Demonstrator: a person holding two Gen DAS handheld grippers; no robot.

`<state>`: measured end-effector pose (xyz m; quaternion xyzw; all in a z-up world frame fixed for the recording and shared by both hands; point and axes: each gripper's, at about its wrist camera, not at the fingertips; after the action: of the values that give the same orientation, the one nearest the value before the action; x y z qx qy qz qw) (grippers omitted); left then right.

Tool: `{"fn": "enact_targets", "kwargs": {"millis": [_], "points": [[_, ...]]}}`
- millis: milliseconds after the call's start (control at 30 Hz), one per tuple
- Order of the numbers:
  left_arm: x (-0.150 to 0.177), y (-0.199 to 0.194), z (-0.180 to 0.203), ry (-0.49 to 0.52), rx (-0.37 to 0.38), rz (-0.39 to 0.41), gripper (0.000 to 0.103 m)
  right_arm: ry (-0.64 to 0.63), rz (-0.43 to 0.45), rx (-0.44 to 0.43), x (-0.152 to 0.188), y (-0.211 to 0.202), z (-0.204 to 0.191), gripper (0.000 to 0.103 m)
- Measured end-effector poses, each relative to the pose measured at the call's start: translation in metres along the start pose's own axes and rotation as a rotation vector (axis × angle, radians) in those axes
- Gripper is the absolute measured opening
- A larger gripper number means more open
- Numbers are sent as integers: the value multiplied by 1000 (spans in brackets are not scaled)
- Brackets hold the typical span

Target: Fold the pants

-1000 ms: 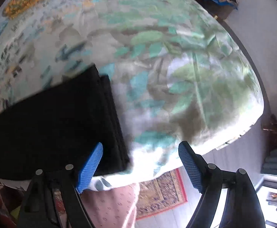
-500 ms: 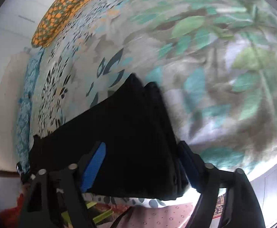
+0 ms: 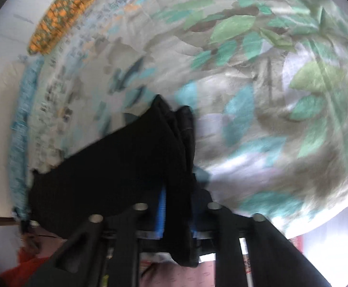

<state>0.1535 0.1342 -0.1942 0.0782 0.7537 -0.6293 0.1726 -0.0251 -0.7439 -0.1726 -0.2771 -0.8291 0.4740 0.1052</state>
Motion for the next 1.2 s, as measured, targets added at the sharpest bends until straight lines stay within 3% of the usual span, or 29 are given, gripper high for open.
{"fn": "enact_targets", "kwargs": {"millis": [133,333,433,600,800,1000,1033,1067,1133,1200], "points": [[1,-3,0,-9,9,4,100,31,96,-235,17,-18,-28,14],[0,-5,0,-24,42,13,100,53,146,-590,52,-13,-102,14],[1,-5,-1,-33,54,16,100,79,119,-743,70,20,-156,14],[3,-8,-9,-66,115,22,100,75,-24,-883,92,94,-255,14],[2,-9,-20,-109,173,26,100,-21,-223,-881,128,191,-383,14],[4,-10,-16,-93,172,31,100,-194,-332,-702,167,257,-466,16],[5,-10,-15,-87,171,33,100,-245,-325,-642,173,262,-477,25],[5,-11,-13,-79,173,35,100,-287,-324,-583,176,267,-486,45],[5,-14,-12,-72,199,41,100,-324,-311,-537,177,265,-493,68],[6,-22,-12,-76,267,57,99,-366,-249,-543,174,239,-487,69]]}}
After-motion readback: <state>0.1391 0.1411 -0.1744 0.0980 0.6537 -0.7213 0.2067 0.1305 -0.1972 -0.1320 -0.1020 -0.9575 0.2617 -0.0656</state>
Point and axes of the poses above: each gripper's, at about its wrist camera, not at the fingertips, and y roughly the way its jaws point, z to its right, x to its underside, and after that the axes turned 3 degrees about -x, right-handed
